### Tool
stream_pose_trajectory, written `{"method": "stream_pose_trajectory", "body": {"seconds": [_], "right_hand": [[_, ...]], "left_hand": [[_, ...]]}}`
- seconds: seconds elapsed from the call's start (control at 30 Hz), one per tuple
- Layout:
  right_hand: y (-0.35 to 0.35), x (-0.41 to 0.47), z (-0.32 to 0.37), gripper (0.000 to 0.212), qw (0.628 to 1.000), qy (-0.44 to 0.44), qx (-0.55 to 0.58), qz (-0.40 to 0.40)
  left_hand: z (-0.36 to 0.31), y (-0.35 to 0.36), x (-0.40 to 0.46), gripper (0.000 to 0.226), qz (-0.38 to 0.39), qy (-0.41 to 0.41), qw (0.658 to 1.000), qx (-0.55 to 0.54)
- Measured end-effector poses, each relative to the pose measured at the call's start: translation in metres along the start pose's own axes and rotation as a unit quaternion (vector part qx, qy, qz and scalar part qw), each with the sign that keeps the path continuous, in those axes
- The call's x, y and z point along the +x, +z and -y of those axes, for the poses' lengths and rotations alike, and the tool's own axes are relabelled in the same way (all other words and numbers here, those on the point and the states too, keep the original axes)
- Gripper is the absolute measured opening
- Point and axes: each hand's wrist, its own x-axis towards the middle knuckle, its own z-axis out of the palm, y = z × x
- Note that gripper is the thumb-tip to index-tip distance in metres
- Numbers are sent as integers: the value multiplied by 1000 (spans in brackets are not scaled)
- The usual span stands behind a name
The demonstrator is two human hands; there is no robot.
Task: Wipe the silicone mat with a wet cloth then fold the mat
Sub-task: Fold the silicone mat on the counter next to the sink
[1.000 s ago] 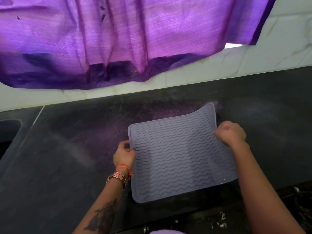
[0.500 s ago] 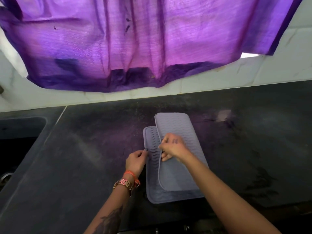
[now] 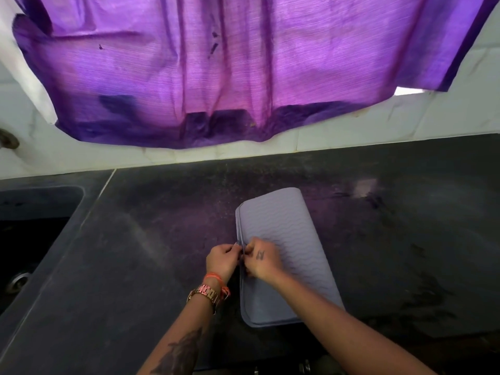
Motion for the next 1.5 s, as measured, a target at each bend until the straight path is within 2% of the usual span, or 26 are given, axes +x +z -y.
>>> {"method": "stream_pose_trajectory", "body": {"seconds": [0.13, 0.2, 0.27, 0.33, 0.43, 0.5, 0.53, 0.6, 0.67, 0.8, 0.87, 0.93, 1.13, 1.37, 1.5], "right_hand": [[-8, -4, -3, 20, 999, -14, -14, 36], [-16, -4, -9, 12, 997, -8, 33, 62], [-28, -2, -16, 7, 998, -9, 43, 47], [-45, -1, -26, 19, 999, -6, 43, -32], [-75, 0, -44, 34, 979, 13, -2, -205], [-88, 1, -59, 42, 964, 68, -69, -249], [-93, 1, -65, 48, 965, 102, -73, -229], [-97, 1, -75, 60, 975, 152, -11, -162], [-100, 2, -82, 65, 978, 170, 47, -116], [-106, 6, -88, 51, 977, 160, 123, -65], [-109, 8, -88, 44, 976, 141, 159, -52], [-110, 10, -86, 39, 978, 118, 165, -51], [-117, 16, -73, 24, 984, 66, 156, -53], [-119, 27, -43, 19, 992, -20, 123, -21], [-108, 35, -16, 24, 993, -78, 84, 14]], "left_hand": [[-8, 0, -3, 13, -22, 3, 998, 51], [-10, 2, -3, 12, -31, -1, 998, 63], [-12, 3, -4, 12, -36, 0, 996, 80], [-13, 5, -4, 5, -46, 0, 995, 91], [-11, 5, -2, 9, -51, -3, 994, 95], [-10, 5, 0, 8, -51, -3, 994, 98], [-10, 5, 1, 7, -51, -2, 994, 99], [-9, 6, 3, 11, -49, -4, 993, 104], [-9, 7, 5, 9, -43, -14, 994, 102], [-10, 9, 14, 43, -14, -52, 994, 96], [-14, 8, 18, 35, 12, -67, 996, 58], [-20, 6, 18, 14, 43, -69, 997, 15], [-38, 2, 6, 26, 102, -77, 985, -119], [-30, -22, -17, 39, 43, -64, 974, -212], [-20, -42, -36, 44, -5, -37, 963, -268]]}}
